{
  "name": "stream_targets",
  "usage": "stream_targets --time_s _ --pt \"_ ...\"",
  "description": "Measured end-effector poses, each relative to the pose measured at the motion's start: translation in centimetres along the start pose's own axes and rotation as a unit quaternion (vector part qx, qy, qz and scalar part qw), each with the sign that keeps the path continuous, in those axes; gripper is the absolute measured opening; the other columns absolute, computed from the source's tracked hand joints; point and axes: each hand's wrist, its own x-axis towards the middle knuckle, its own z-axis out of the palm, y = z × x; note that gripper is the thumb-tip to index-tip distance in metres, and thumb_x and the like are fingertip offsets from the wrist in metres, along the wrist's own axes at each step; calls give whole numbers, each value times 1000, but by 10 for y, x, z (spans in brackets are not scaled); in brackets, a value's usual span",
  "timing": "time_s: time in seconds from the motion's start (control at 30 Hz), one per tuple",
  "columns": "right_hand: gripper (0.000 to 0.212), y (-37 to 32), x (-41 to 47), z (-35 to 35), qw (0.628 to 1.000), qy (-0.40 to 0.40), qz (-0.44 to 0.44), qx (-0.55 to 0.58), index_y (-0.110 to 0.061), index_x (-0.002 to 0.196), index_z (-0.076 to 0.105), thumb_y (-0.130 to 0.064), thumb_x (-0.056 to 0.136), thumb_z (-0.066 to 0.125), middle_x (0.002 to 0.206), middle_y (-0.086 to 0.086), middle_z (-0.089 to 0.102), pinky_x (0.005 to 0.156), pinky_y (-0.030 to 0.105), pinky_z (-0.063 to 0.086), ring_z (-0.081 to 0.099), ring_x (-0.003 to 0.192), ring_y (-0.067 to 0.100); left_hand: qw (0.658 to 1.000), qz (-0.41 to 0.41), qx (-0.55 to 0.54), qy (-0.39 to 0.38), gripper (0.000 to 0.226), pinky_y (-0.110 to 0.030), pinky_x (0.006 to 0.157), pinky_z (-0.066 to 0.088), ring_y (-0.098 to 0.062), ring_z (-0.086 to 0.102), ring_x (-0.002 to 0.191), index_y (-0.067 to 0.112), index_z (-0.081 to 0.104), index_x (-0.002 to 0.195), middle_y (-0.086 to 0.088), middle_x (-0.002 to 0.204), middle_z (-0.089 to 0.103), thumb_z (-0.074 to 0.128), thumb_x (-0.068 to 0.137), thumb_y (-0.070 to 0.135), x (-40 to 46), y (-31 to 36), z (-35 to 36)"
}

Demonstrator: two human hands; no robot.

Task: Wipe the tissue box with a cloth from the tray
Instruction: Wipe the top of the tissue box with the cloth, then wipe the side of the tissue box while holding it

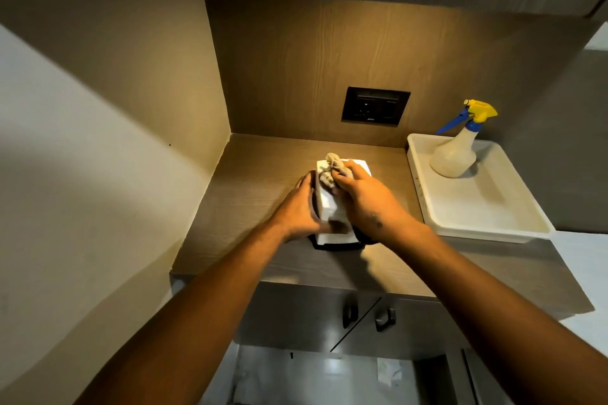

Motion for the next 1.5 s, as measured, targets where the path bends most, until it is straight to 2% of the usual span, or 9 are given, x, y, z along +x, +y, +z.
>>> stream_targets --time_s 0.23,0.43,0.53,0.63,0.8,0.9,1.1,1.27,1.5 --pt "33 26 37 -13 992 20 117 -44 -9 122 58 -27 100 43 122 16 54 80 31 41 54 99 29 999 -35 12 -5 133 -40 102 51 -12 49 128 35 28 149 5 148 48 96 41 70 0 1 0" --pt "45 -11 7 3 999 34 30 -27 -14 132 49 -20 89 61 135 10 43 86 38 47 49 113 31 999 -6 34 10 113 -25 95 51 6 54 120 59 36 135 30 132 54 97 41 69 -1 2 -1" --pt "41 4 -11 -3 992 72 91 40 -19 134 49 -28 94 53 135 8 46 90 31 43 50 115 25 1000 -17 23 5 121 -38 100 54 -5 54 125 46 36 142 16 138 54 99 42 66 -3 6 -2" --pt "36 36 -28 -15 957 132 210 153 -13 131 57 -24 98 46 130 10 57 92 26 36 53 116 26 999 -46 13 -25 129 -49 107 50 -19 49 135 32 31 150 4 148 50 102 45 56 -4 11 -8" --pt "21 70 -89 1 797 199 429 375 -28 94 71 -35 95 52 102 7 68 75 33 53 63 96 24 994 -111 -11 -5 149 -46 121 29 -25 26 152 20 11 164 -5 169 22 89 46 66 1 53 -27" --pt "27 62 -101 24 735 203 463 451 -24 115 67 -36 95 53 114 7 67 85 37 53 61 99 21 987 -78 131 48 118 -45 125 8 -22 3 158 15 13 164 -4 173 7 57 76 80 17 92 -12" --pt "32 13 -97 62 699 261 442 499 -12 123 64 -24 95 55 117 7 68 96 35 49 62 107 18 909 8 415 -30 64 -51 126 5 -29 8 158 5 16 161 -14 171 14 24 111 43 24 103 26" --pt "31 -14 -97 78 700 295 412 503 -17 120 61 -34 94 54 111 1 61 67 9 48 59 94 6 905 72 405 -104 67 -31 124 0 -19 8 158 9 15 162 -9 171 13 21 106 45 24 91 -2" --pt "37 -7 -73 78 694 285 405 523 -15 125 58 -35 94 54 118 1 61 74 13 49 59 105 12 906 71 404 -105 70 -31 124 1 -18 11 157 9 17 162 -8 171 15 22 103 48 20 91 -5"
